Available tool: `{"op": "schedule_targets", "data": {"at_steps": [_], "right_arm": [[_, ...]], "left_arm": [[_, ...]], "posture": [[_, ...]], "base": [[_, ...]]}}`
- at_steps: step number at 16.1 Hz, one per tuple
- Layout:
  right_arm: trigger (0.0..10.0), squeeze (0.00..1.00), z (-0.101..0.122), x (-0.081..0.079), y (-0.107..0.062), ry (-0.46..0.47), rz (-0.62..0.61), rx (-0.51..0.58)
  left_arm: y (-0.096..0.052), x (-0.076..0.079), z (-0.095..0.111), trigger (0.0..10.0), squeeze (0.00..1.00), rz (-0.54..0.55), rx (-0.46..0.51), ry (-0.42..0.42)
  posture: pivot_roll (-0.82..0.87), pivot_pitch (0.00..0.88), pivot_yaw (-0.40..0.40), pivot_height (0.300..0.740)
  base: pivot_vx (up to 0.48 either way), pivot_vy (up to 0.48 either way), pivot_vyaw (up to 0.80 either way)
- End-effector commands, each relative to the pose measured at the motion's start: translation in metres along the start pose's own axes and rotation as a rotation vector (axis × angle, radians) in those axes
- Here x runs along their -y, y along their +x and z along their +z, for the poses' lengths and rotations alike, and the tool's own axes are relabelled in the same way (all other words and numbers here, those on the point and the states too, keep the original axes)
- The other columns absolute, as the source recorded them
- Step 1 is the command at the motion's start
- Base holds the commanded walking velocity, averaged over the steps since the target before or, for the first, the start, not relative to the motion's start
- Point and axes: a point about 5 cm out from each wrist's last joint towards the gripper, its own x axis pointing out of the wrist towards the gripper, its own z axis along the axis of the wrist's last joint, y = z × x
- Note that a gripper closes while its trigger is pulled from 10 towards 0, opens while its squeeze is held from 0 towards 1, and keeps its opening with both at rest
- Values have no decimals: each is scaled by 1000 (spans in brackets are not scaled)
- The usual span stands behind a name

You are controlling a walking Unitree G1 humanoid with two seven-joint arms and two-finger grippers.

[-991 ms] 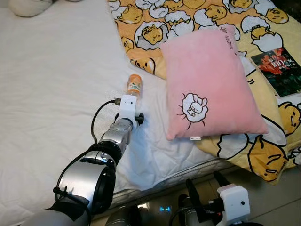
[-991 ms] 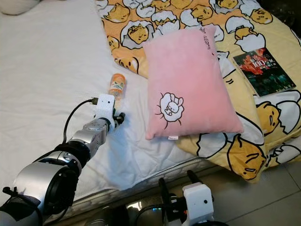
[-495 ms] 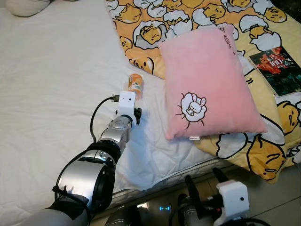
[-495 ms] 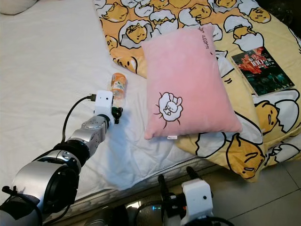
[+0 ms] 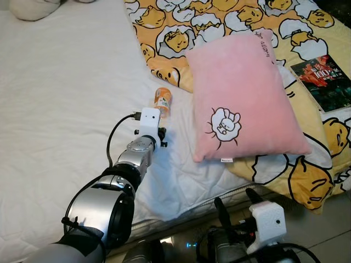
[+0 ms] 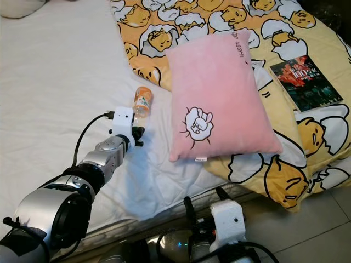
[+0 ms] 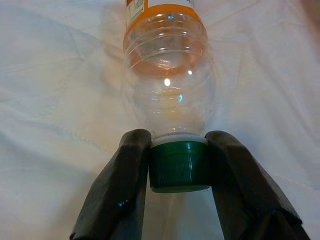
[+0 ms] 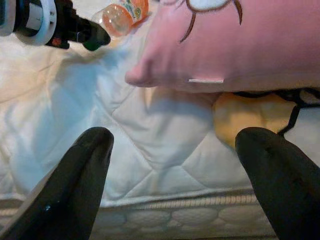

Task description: Clean up the room

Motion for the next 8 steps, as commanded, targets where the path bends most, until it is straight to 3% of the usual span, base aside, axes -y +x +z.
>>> {"op": "schedule_targets", "data": {"at_steps": [1, 5, 8], "right_arm": [[10000, 0, -4, 1, 1, 10, 3, -17], [10000, 0, -3, 5, 21, -1, 3, 20], [10000, 0, 0, 9, 39, -12, -3, 59]], "left_arm": [[-1, -4, -6, 0, 0, -4, -27, -22], [-1, -19, 29, 0, 0, -17, 102, -123], [-4, -33, 47, 0, 0, -36, 190, -144]], "posture": [[-308, 138, 107, 740], [-277, 71, 123, 740], [-250, 21, 132, 740]], "base": [[0, 0, 0], [0, 0, 0], [0, 0, 0]]}}
